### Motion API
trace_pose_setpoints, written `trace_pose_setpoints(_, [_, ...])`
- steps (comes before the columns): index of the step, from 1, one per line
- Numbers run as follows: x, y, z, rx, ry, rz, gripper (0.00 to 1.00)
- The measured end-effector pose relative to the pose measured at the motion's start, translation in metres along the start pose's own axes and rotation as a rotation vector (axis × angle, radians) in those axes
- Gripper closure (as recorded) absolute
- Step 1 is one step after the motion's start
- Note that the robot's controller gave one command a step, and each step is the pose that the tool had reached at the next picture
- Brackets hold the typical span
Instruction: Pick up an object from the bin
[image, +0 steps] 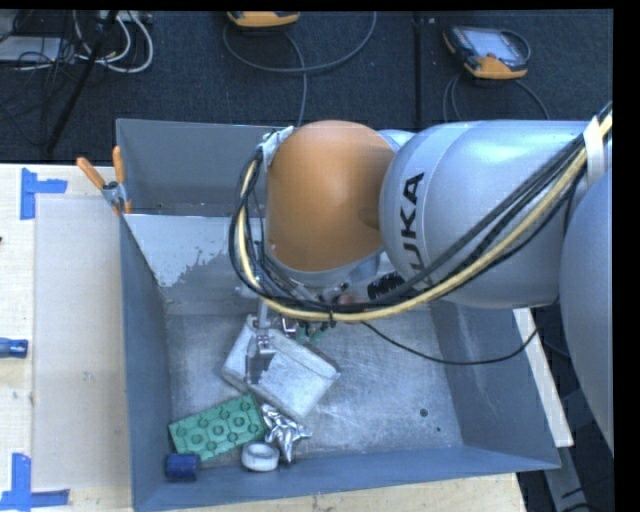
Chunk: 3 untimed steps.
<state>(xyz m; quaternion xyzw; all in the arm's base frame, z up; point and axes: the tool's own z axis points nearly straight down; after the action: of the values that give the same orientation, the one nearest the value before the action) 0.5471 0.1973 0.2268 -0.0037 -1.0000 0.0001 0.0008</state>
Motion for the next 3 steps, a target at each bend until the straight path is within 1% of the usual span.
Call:
trace_pose_setpoints(1, [0.064,0.004,0.116,0.003,0.01,-0.041,0.0])
trace_pose_setpoints(2, [0.058,-0.008,0.155,-0.001,-0.003,-0.241,0.0])
trace_pose_setpoints(3, [0.058,-0.009,0.154,-0.001,-0.001,-0.236,1.0])
